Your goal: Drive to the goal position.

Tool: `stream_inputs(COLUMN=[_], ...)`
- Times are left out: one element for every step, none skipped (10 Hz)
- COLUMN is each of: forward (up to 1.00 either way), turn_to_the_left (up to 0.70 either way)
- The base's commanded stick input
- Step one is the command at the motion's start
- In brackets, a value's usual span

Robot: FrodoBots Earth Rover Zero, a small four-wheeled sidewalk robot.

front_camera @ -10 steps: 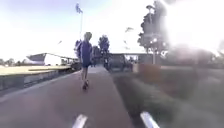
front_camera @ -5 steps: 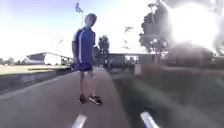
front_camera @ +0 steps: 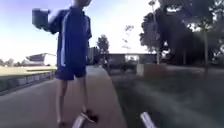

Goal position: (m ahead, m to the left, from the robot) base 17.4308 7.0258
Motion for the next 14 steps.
stream_inputs(forward=[0.68,0.76,0.84,0.83,0.82,0.80,0.84,0.86,0.87,0.88,0.86,0.83,0.80,0.77], turn_to_the_left=[0.00,0.00,0.00,0.03,0.12,0.30,0.13,0.15,0.25,0.34,0.24,0.14,0.04,0.15])
